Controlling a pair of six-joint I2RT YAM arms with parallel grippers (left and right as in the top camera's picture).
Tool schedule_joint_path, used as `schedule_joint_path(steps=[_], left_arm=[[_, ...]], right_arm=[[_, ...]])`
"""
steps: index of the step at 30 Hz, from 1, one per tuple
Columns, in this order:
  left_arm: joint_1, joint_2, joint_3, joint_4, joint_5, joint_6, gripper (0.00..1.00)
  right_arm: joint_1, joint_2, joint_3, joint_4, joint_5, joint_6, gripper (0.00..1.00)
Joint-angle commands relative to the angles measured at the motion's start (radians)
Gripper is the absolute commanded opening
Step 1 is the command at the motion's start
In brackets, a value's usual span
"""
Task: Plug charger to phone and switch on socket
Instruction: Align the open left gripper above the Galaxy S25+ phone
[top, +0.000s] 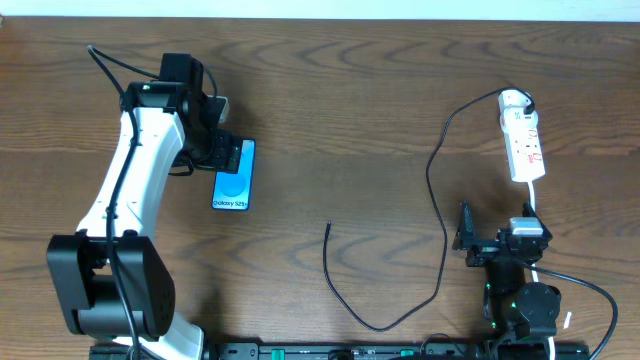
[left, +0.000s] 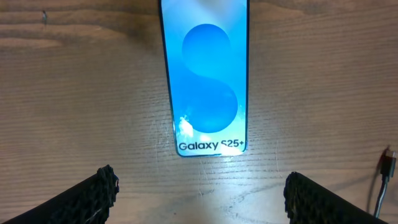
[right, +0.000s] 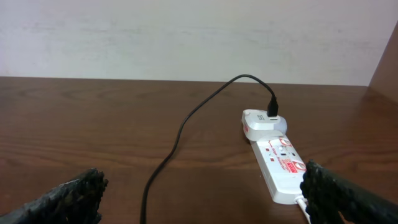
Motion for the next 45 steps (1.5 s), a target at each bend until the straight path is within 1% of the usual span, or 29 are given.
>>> schedule_joint_path(steps=[1, 7, 19, 22, 31, 45], left_arm=[[0.004, 0.026, 0.022, 0.000, -0.010, 0.014, 0.88], [0.004, 0.041, 0.022, 0.003, -0.009, -0.009, 0.88], [0.004, 0.041, 0.022, 0.050, -0.009, -0.010, 0.88], [0.004, 0.041, 0.019, 0.059, -0.010, -0.058, 0.88], [0.004, 0.041, -0.041, 0.109, -0.009, -0.059, 0.88], [0.004, 0.041, -0.042, 0.109, -0.001, -0.077, 0.88]], right_arm=[[-0.010, -0.006, -0.002, -0.004, -0.002, 0.003, 0.99], [-0.010, -0.006, -0.002, -0.004, -0.002, 0.003, 0.99], [-0.010, -0.006, -0.002, -0.004, -0.002, 0.003, 0.99], [-0.010, -0.006, -0.002, -0.005, -0.002, 0.003, 0.99], [-0.010, -0.006, -0.002, -0.004, -0.002, 0.003, 0.99], [-0.010, -0.006, -0.002, -0.005, -0.002, 0.003, 0.99]])
